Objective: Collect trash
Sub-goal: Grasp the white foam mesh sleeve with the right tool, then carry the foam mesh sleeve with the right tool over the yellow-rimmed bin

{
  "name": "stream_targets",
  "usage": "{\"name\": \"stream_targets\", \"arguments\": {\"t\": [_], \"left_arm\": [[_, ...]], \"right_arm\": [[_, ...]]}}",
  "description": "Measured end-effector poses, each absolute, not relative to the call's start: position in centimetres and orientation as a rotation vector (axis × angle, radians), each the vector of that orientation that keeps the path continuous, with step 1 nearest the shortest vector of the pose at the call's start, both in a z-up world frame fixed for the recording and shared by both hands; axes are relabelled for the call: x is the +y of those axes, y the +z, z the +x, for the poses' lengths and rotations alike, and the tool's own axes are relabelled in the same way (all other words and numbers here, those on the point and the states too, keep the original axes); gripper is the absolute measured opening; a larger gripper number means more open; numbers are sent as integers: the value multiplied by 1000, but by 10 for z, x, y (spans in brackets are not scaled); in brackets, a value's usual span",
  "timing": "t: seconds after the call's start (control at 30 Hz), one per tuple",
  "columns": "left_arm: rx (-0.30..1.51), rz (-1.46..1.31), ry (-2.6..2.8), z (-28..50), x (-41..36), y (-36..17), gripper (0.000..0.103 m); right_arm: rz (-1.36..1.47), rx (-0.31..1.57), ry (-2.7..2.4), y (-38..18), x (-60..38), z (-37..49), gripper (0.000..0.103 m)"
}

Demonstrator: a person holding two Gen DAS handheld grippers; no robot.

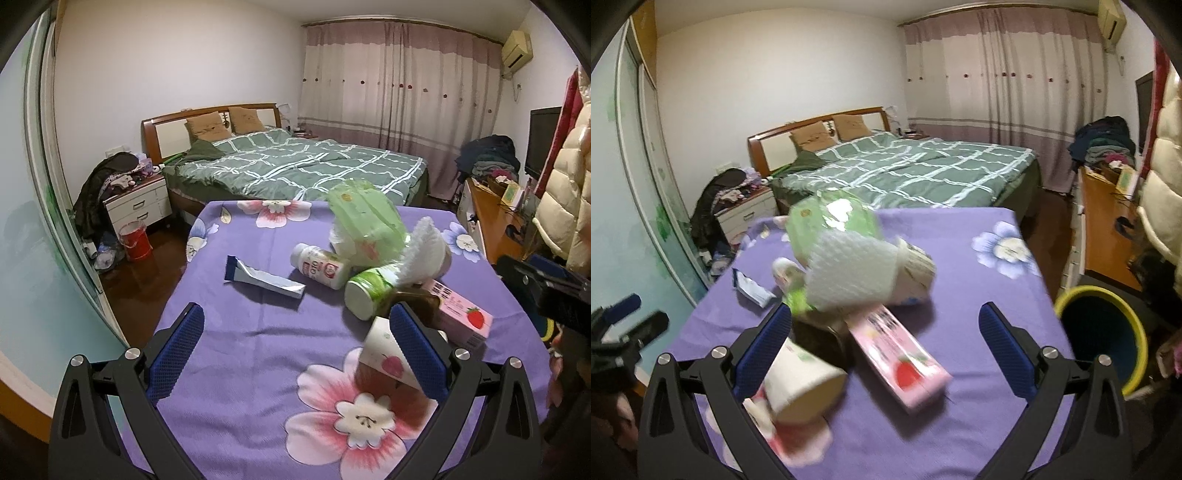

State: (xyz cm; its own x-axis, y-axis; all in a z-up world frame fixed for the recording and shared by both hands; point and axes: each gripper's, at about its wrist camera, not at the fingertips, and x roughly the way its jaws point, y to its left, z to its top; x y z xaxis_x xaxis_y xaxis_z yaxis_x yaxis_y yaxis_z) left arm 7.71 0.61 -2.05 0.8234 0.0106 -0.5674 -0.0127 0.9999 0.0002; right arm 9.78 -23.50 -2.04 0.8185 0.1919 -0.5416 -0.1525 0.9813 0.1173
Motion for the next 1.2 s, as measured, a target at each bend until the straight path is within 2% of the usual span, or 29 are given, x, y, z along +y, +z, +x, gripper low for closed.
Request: {"name": "stream_targets", "arguments": {"t": [0.17,0.33,0.43,0.5,0.57,0.6,0.67,0.7,0.77,0.87,1.2], "left_arm": [[606,-5,25,88,15,-23,99],[612,-5,26,97,19,-29,99],[617,-10,18,103,21,-33,99],[622,-15,10,106,22,-35,99],[626,-17,1,110,22,-36,99],[627,-16,-2,111,23,-37,99],[626,-12,-6,113,23,-38,99],[625,-9,-6,114,23,-38,99],[624,-7,-6,114,23,-40,99],[625,-12,-10,115,23,-40,99],[622,-4,-27,110,20,-38,99]], "right_arm": [[59,593,205,-21,-207,131,96],[62,638,192,-26,-189,167,87],[44,663,167,-35,-180,185,86],[46,695,165,-41,-176,196,79],[56,718,167,-46,-176,203,66],[60,729,166,-48,-177,205,63],[70,746,170,-52,-178,207,46],[84,752,180,-53,-179,208,41],[103,758,194,-53,-180,207,23],[106,745,202,-49,-178,202,15],[147,656,279,-13,-187,164,13]]}}
